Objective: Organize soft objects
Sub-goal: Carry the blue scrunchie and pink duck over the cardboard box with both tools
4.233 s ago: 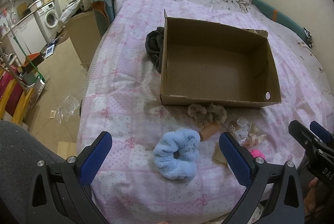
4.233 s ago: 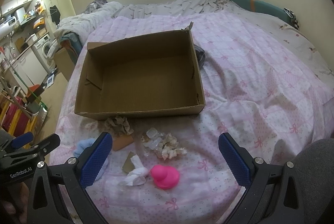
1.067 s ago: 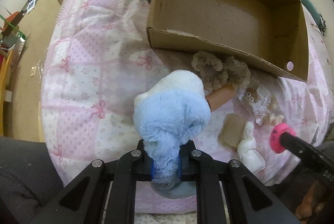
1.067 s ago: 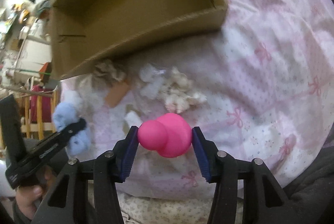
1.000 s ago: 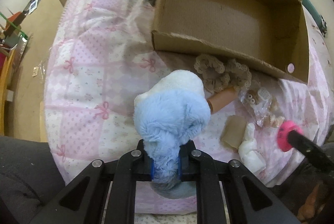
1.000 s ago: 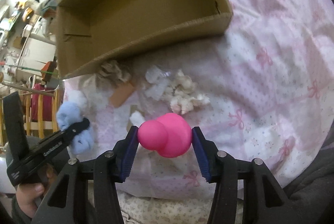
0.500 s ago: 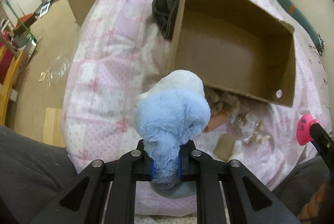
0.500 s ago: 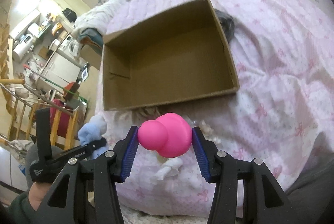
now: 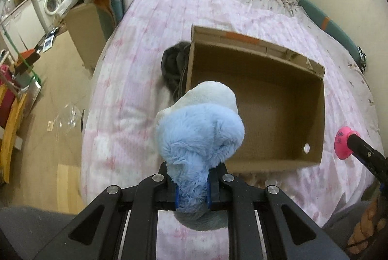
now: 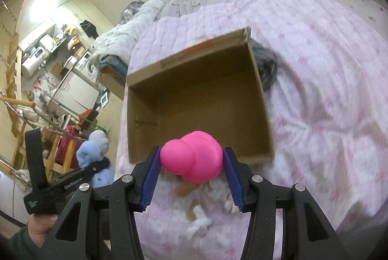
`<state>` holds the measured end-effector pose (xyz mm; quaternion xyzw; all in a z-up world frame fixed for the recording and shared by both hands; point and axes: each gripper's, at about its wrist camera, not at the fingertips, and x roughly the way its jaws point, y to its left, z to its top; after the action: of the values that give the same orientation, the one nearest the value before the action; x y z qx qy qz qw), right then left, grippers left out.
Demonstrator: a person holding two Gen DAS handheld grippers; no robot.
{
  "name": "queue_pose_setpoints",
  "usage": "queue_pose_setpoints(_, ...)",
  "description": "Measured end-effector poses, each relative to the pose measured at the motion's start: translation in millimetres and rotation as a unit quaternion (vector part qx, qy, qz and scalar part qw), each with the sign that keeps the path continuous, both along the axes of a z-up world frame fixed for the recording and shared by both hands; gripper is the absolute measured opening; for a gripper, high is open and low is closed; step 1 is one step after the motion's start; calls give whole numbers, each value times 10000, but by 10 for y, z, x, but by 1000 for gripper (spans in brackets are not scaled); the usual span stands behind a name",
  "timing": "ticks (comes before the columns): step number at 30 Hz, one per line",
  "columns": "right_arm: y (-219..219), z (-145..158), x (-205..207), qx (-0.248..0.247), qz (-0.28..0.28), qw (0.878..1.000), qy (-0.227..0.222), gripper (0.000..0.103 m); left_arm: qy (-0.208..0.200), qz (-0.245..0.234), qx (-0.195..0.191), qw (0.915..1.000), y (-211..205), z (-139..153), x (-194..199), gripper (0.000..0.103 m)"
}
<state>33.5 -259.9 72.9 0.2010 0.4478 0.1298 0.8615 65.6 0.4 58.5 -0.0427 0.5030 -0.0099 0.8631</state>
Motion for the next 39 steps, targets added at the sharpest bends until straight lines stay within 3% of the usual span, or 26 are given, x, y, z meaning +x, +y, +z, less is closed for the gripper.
queue_pose_setpoints(7, -52, -10, 369, -140, -60, 9998, -104, 54, -172, -112, 176, 9996, -146, 17, 357, 13)
queue_pose_setpoints(15, -17, -287, 546, -93, -72, 9999, 46, 54, -199, -283, 323, 9989, -325, -172, 664, 13)
queue_pose_setpoints(20, 52, -409, 607, -289, 0, 9994, 188, 54, -590, -688, 543, 9944, -423, -365, 743, 13)
queue_pose_setpoints(25, 57, -585, 644, -500, -59, 9975, 501, 54, -227, -537, 181, 9981, -315, -568, 870, 14)
queue_pose_setpoints(39, 164, -866, 738, -906, 138, 9898, 1089, 54, 95, -395, 17, 9992, -384, -794, 897, 14)
